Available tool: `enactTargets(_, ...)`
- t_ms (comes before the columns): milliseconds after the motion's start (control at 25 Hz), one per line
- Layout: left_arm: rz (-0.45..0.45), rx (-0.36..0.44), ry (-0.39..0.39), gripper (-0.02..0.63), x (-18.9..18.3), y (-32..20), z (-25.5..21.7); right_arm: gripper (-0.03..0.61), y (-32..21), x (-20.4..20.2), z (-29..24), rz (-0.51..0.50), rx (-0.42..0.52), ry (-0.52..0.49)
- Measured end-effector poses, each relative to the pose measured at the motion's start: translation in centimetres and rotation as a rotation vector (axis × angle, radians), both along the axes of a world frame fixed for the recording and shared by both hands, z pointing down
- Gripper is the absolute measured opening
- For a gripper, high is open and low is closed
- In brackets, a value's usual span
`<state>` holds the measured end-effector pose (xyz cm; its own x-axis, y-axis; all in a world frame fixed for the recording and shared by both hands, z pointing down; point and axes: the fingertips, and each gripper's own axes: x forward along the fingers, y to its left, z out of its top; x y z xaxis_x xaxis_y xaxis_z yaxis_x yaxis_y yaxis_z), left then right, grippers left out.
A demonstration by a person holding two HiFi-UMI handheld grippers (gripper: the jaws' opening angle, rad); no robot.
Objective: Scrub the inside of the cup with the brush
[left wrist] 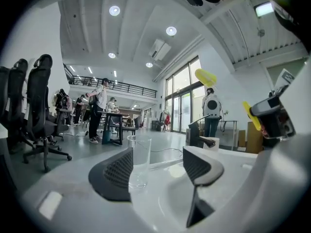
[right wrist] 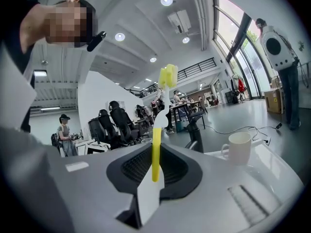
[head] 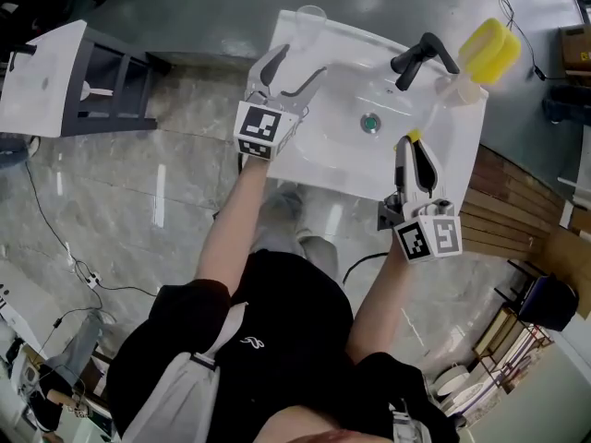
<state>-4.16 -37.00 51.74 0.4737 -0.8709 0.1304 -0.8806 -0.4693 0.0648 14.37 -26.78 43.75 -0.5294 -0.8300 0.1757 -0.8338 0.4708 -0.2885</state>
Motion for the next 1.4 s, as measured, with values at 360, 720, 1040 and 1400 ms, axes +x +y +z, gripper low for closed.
enactTargets(360, -0.021, -0.007, 0.01, 0.322, -0.9, -4.5, 1.8, 0.051, -2.1, 0.0, 1.2, 0.018, -0.025, 0.017)
enactTargets(720, -0.012, -0.004, 0.005, 0.327, -0.3, -7.7, 2.8, 0.051, -3.4, 1.0, 1.7, 0.043, -0.045, 0.037)
enactTargets(1040, 0.009, 0.001, -0.002, 0.326, 0.1, -10.2, 3.7, 0.051, -4.1, 1.3, 2.0, 0.054, -0.059, 0.059)
enactTargets(1400, 0.062, 0.022, -0.016, 0.327, 1.5, -11.9, 4.3, 0.051, -4.6, 2.0, 2.4, 0.075, -0.073, 0.07)
